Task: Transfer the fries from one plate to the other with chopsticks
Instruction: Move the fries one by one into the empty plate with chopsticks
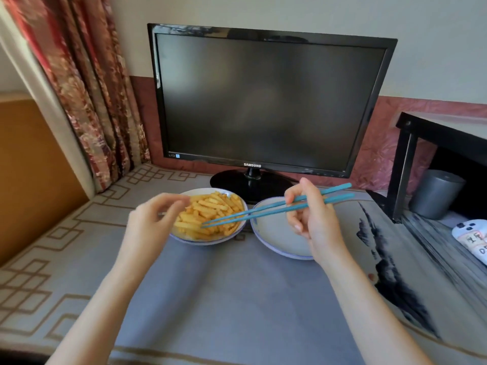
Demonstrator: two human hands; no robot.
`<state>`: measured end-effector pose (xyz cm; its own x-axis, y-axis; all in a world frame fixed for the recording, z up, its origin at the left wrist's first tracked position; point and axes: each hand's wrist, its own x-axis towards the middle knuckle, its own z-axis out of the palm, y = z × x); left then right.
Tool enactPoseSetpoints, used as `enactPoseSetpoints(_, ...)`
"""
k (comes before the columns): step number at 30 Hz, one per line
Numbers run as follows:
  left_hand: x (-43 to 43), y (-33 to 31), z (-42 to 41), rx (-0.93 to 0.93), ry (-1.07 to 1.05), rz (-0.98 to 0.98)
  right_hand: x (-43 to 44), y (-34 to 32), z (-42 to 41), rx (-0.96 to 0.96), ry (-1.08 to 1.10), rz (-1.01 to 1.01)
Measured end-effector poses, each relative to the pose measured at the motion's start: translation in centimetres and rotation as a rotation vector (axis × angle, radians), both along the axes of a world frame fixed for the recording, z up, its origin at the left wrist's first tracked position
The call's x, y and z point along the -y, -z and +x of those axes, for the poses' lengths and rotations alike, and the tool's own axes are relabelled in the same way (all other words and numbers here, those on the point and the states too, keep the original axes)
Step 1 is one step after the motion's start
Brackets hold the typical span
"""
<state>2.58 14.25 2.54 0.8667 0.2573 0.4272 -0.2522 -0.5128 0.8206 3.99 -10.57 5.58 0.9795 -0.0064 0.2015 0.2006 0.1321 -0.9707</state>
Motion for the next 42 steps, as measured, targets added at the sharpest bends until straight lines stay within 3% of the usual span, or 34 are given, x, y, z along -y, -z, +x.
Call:
enactPoseSetpoints(4, -3.8, 2.6, 1.6, -0.123, -0.251, 0.044, -0.9, -0.1, 0.7, 0.046, 0.100, 0.017)
enactPoseSetpoints(10, -5.5, 6.0, 4.7, -0.281, -0.176, -0.137, -2.3, -0.3, 1.1, 0.073, 0.108, -0.012)
enactPoseSetpoints(16, -4.9, 6.1, 5.8, -0.280, -0.109, -0.226, -2.9, -0.1, 1.6, 0.090, 0.069, -0.076)
enactPoseSetpoints(23, -4.7, 6.7, 5.0, -0.205, -0.078, -0.179, -3.8, 0.1, 1.8, 0.068, 0.101, -0.042)
enactPoseSetpoints(36, -4.4, 7.0, 4.8, -0.174, -0.101, -0.135, 2.9, -0.1, 1.4, 0.133, 0.457, 0.117)
enactPoseSetpoints(42, -4.4, 7.0, 4.8, -0.172, -0.112, -0.132, 7.7, 1.7, 1.8, 0.122, 0.624, 0.000)
